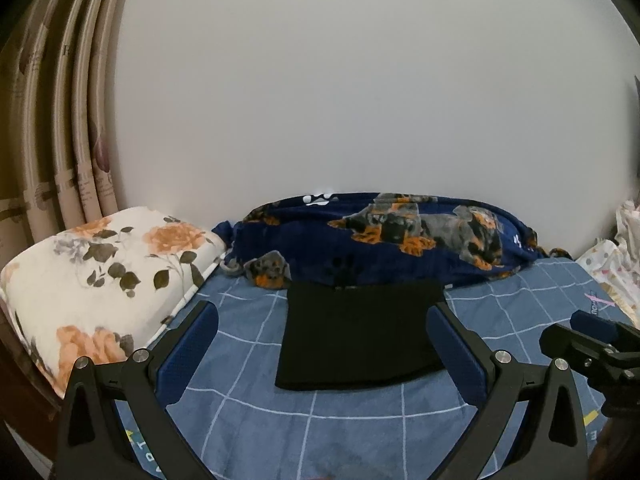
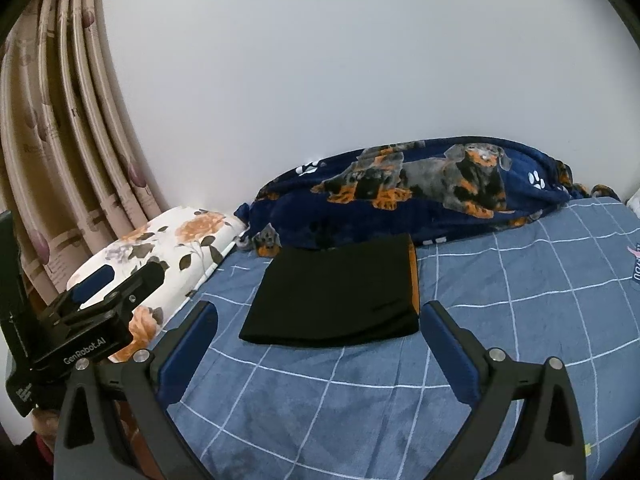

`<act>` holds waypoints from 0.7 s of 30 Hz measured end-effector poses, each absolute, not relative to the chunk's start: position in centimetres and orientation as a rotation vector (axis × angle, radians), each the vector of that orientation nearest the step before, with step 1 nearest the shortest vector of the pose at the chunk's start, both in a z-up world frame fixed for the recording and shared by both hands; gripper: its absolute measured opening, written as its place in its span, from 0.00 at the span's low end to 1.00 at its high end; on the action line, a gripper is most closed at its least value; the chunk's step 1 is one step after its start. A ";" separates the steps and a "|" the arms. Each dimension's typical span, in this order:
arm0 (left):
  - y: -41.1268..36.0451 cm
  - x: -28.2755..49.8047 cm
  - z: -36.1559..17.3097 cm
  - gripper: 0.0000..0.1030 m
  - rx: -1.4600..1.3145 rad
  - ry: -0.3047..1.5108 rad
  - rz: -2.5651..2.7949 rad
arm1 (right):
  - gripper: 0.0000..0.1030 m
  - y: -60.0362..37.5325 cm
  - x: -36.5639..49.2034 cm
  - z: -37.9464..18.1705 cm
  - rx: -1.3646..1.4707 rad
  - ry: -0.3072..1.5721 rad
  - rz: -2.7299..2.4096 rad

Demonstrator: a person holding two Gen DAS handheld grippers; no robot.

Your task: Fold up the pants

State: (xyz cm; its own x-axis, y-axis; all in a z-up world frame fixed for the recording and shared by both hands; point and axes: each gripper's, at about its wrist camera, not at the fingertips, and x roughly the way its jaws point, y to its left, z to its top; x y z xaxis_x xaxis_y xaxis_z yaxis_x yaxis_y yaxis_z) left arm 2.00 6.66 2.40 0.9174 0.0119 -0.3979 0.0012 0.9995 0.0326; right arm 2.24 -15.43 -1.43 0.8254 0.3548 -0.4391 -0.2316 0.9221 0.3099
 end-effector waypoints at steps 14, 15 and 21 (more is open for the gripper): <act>6.6 2.5 1.6 1.00 0.029 0.449 0.002 | 0.99 -15.7 3.0 -2.4 0.271 0.556 0.314; 6.6 2.5 1.6 1.00 0.028 0.450 0.004 | 0.99 -15.6 3.0 -2.4 0.270 0.558 0.313; 6.6 2.6 1.3 1.00 0.025 0.460 -0.006 | 0.99 -15.4 2.9 -2.6 0.268 0.562 0.311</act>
State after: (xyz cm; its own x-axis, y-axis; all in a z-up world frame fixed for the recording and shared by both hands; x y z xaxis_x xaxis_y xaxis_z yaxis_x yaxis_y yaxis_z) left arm 2.57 6.64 1.29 0.8961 -0.0005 -0.4439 0.0120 0.9997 0.0229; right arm 2.91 -15.44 -2.64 0.8018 0.3585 -0.4781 -0.2139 0.9192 0.3306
